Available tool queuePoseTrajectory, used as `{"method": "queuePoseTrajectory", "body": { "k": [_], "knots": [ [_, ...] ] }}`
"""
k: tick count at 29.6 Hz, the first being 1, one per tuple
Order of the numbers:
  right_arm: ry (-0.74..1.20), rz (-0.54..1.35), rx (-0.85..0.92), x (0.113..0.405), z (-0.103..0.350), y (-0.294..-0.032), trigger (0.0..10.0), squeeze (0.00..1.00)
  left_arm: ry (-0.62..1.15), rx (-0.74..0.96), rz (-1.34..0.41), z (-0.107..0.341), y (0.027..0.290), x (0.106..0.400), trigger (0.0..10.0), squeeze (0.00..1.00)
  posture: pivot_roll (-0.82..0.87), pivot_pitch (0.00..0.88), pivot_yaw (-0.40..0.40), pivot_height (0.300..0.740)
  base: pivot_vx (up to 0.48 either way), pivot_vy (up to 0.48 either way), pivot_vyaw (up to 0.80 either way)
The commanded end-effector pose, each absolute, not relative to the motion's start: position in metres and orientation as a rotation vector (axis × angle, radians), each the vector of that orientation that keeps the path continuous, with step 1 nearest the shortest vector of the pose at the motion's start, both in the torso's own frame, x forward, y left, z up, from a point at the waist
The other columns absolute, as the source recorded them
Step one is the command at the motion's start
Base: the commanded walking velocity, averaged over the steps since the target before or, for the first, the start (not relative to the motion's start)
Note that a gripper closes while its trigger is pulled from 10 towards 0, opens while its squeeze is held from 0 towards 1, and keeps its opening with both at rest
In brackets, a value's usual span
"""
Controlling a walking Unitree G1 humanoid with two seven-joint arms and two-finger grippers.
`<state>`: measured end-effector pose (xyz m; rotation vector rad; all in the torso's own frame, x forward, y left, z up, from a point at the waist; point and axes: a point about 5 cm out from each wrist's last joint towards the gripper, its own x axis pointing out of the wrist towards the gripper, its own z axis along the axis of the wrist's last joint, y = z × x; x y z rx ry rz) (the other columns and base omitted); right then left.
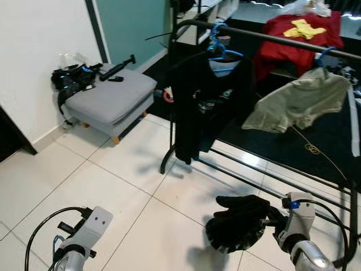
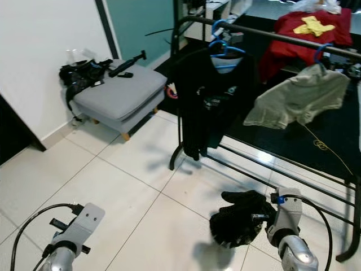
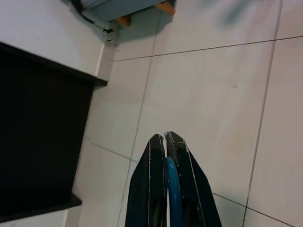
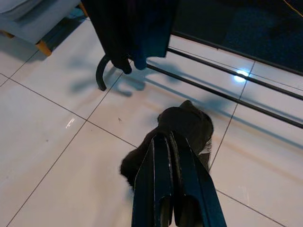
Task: Hang hanger
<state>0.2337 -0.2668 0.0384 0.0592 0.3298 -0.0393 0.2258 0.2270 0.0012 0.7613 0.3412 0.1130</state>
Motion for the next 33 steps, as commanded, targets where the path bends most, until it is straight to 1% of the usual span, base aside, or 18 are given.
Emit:
{"method": "queuePoseTrajectory", "body": {
  "k": [1,13,25,30,31,33],
  "knots": [
    [0.312,-0.032,0.042,0.234,0.039,-0.267,10.0,0.0,0.348,0.799,0.105,-0.004,0.229,0.22,10.0,0.0,0.0,0.109,-0.038,0.74,0.0,0.0,0.69],
    [0.322,-0.019,0.035,0.235,0.033,-0.263,10.0,0.0,0.335,0.811,0.108,-0.004,0.227,0.217,10.0,0.0,0.01,0.115,-0.029,0.74,0.0,0.0,0.69],
    [0.308,-0.038,0.05,0.239,0.029,-0.261,10.0,0.0,0.344,0.817,0.113,-0.006,0.232,0.22,10.0,0.0,0.04,0.113,-0.022,0.74,0.0,0.0,0.7],
    [0.292,-0.055,0.088,0.245,0.029,-0.258,10.0,0.0,0.358,0.821,0.116,-0.007,0.239,0.223,10.0,0.0,0.03,0.109,-0.005,0.74,0.0,0.0,0.1],
    [0.292,-0.055,0.088,0.245,0.029,-0.258,10.0,0.0,0.358,0.821,0.116,-0.007,0.239,0.223,10.0,0.0,0.03,0.109,-0.005,0.74,0.0,0.0,0.0],
    [0.289,-0.017,0.053,0.247,0.031,-0.253,10.0,0.0,0.364,0.822,0.118,-0.008,0.242,0.224,10.0,0.0,0.04,0.12,0.006,0.74,0.0,0.0,0.8]
  ]
}}
